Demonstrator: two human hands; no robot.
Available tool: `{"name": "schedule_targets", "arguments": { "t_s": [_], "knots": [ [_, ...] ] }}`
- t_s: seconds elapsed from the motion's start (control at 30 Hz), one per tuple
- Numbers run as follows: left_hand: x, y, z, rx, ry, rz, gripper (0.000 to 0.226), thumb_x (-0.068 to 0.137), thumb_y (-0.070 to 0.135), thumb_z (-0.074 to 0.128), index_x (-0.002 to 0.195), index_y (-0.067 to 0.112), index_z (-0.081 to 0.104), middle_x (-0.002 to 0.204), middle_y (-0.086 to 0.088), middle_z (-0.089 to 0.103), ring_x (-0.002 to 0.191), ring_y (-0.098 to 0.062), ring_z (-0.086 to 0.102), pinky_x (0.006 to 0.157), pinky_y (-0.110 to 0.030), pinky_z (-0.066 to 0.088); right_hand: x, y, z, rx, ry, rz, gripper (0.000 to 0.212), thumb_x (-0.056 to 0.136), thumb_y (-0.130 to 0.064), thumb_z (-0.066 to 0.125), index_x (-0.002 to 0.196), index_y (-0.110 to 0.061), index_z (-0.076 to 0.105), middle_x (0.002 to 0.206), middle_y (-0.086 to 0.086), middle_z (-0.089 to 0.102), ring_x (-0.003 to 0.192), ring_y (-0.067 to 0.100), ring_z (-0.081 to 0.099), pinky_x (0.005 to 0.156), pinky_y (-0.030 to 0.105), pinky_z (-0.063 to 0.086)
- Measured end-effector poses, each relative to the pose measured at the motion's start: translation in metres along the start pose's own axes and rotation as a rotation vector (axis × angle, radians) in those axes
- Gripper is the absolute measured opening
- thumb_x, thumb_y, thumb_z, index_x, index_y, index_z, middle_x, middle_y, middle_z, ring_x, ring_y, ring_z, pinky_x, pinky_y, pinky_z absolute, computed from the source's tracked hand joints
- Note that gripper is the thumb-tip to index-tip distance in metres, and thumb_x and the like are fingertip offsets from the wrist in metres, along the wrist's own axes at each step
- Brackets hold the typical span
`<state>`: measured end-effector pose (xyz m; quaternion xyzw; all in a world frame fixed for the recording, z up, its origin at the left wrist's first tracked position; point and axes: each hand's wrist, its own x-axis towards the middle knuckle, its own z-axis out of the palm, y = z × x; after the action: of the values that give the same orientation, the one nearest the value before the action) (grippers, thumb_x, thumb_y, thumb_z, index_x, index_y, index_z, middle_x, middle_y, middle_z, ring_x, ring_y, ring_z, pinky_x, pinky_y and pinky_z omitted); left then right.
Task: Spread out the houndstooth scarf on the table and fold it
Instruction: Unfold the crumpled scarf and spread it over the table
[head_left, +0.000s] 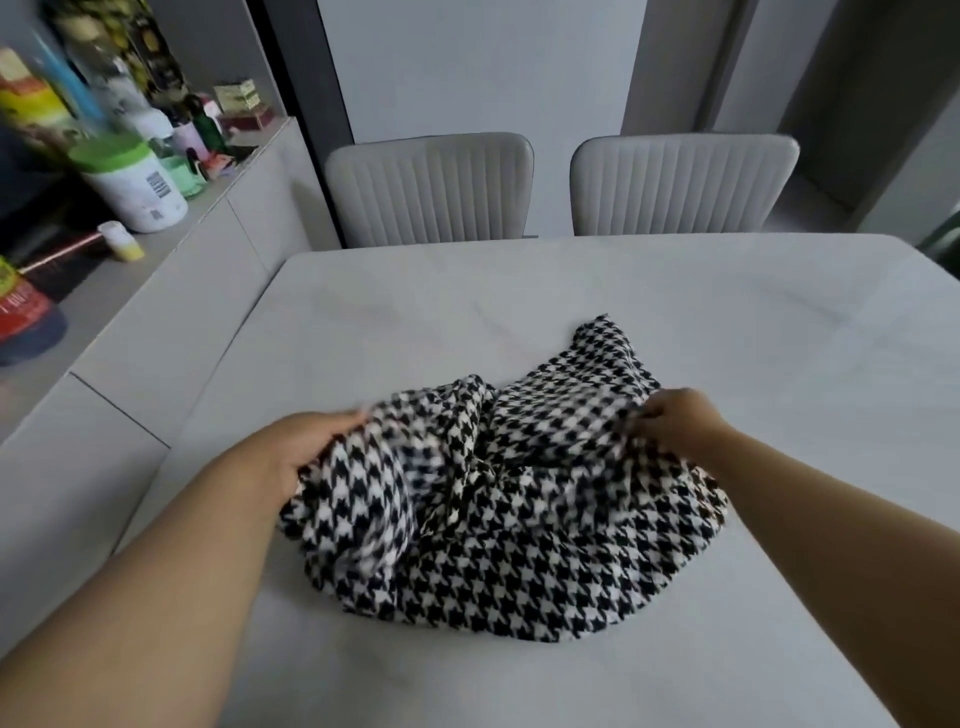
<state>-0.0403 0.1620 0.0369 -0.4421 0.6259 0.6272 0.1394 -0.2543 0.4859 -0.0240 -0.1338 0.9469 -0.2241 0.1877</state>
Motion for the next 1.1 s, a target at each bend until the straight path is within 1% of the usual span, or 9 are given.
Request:
{"name": "schedule_targets", "arguments": {
  "t_s": [0.13,0.23,0.3,0.43,0.53,0.6,0.8,0.9,1.1],
  "knots": [
    [0.011,-0.008,-0.041,-0.574,0.198,0.105,0.044,0.090,0.050,0.055,0.097,0.007,0.064,0.099,-0.014,0.067,0.089,-0.028,0.062,0.089,-0.041,0.045,0.011,0.029,-0.061,0.176,0.406,0.222,0.022,0.082,-0.025,0.070,0.088,-0.004,0.072,0.083,0.019,0.068,0.078,0.033,0.064,0.071,0.033,0.048],
    [0.097,-0.060,-0.123,-0.771,0.486,0.168,0.067,0.071,0.061,0.069,0.121,0.017,0.063,0.126,-0.006,0.064,0.109,-0.027,0.062,0.087,-0.048,0.051,0.010,0.051,-0.105,0.169,0.615,0.426,0.021,0.089,-0.021,0.058,0.089,0.000,0.065,0.081,0.021,0.063,0.086,0.036,0.062,0.078,0.038,0.048],
    [0.093,-0.055,-0.123,-0.802,0.475,0.192,0.058,0.080,0.056,0.060,0.122,0.016,0.064,0.120,-0.007,0.068,0.105,-0.028,0.064,0.089,-0.049,0.050,0.013,0.058,-0.117,0.141,0.631,0.470,0.020,0.091,-0.021,0.057,0.089,-0.002,0.061,0.077,0.019,0.057,0.084,0.034,0.059,0.078,0.039,0.048],
    [0.011,-0.004,-0.013,-0.565,0.282,0.234,0.027,0.088,0.029,0.059,0.104,0.010,0.066,0.099,-0.013,0.071,0.087,-0.026,0.066,0.082,-0.040,0.053,0.011,0.032,-0.096,0.131,0.586,0.295,0.028,0.079,-0.010,0.067,0.107,-0.005,0.067,0.106,0.021,0.067,0.099,0.037,0.064,0.091,0.041,0.050],
    [0.018,-0.002,0.020,-0.312,0.221,0.321,0.070,0.061,0.039,0.085,0.116,0.004,0.061,0.119,-0.016,0.065,0.106,-0.029,0.064,0.104,-0.047,0.042,0.006,-0.008,-0.059,0.064,0.473,0.118,0.043,0.081,-0.012,0.071,0.122,-0.010,0.059,0.117,0.012,0.065,0.095,0.026,0.062,0.089,0.036,0.052],
    [0.017,0.000,0.041,-0.266,0.161,0.328,0.068,0.068,0.036,0.082,0.121,0.002,0.056,0.127,-0.009,0.058,0.115,-0.022,0.054,0.105,-0.036,0.034,0.002,-0.032,-0.030,-0.019,0.340,-0.061,0.046,0.081,-0.019,0.072,0.123,-0.012,0.057,0.117,0.008,0.064,0.090,0.020,0.060,0.082,0.029,0.049],
    [0.029,-0.023,0.049,-0.629,0.172,0.116,0.062,0.082,0.045,0.068,0.133,0.014,0.053,0.129,-0.012,0.062,0.113,-0.028,0.061,0.101,-0.046,0.046,0.003,-0.047,0.042,-0.393,-0.028,-0.332,0.068,0.084,-0.039,0.065,0.143,-0.025,0.034,0.147,0.002,0.039,0.134,0.024,0.038,0.109,0.039,0.032],
    [0.028,-0.033,0.048,-0.688,0.051,0.010,0.043,0.085,0.022,0.067,0.124,0.005,0.059,0.110,-0.018,0.069,0.100,-0.032,0.067,0.084,-0.047,0.053,0.007,-0.055,0.055,-0.531,-0.093,-0.422,0.076,0.086,-0.049,0.060,0.148,-0.038,0.019,0.152,0.000,0.027,0.141,0.025,0.021,0.113,0.046,0.021],
    [0.031,-0.031,0.025,-0.652,0.051,0.049,0.031,0.085,0.023,0.064,0.112,0.007,0.063,0.105,-0.018,0.072,0.088,-0.031,0.071,0.073,-0.043,0.054,0.020,-0.073,0.075,-0.729,-0.050,-0.630,0.032,0.090,-0.038,0.055,0.120,-0.029,0.061,0.128,0.000,0.047,0.125,0.023,0.037,0.105,0.037,0.030]
  ]
}}
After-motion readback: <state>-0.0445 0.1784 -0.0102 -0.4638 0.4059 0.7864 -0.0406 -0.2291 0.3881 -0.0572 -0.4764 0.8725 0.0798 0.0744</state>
